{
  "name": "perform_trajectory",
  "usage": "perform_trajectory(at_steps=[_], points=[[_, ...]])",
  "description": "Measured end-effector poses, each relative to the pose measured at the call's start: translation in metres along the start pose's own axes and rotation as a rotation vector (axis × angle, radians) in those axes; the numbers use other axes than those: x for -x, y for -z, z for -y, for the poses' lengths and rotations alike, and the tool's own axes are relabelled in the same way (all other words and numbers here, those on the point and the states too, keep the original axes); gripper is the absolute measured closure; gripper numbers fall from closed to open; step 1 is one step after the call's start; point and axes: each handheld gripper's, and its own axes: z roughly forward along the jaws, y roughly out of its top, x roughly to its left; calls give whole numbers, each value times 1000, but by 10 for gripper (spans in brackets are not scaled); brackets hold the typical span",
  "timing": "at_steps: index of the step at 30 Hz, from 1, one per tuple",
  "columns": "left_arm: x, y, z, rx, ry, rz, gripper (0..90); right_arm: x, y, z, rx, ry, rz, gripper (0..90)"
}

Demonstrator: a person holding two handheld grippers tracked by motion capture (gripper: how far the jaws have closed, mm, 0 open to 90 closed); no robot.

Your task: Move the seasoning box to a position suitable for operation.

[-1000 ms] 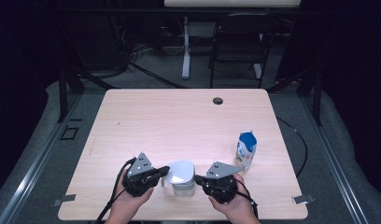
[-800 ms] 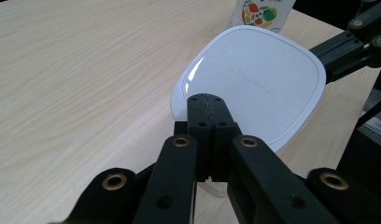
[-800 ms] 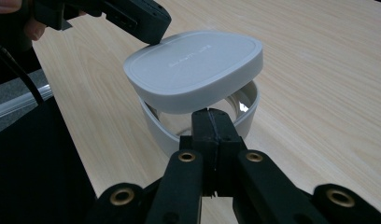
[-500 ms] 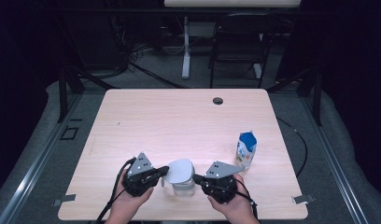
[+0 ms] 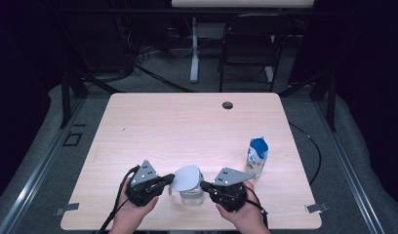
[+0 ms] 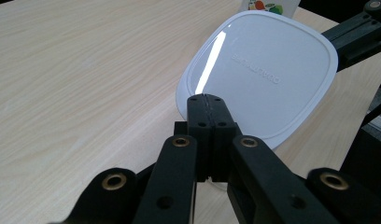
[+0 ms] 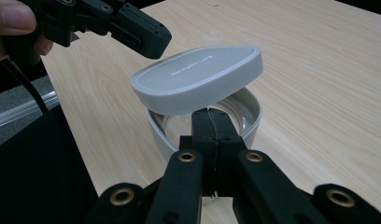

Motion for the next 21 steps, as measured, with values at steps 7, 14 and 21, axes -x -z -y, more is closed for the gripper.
perform_trajectory(at_steps=[7,14,21], points=[[-5,5,1,7,9,-15,900,-1,-2,-2,0,-5,-8,900],[-15,13,5,15,36,-29,900,-2,-5,-6,-13,-5,-14,900],[-23,18,6,36,64,-27,900,-3,-8,-12,-30,-6,-18,900]])
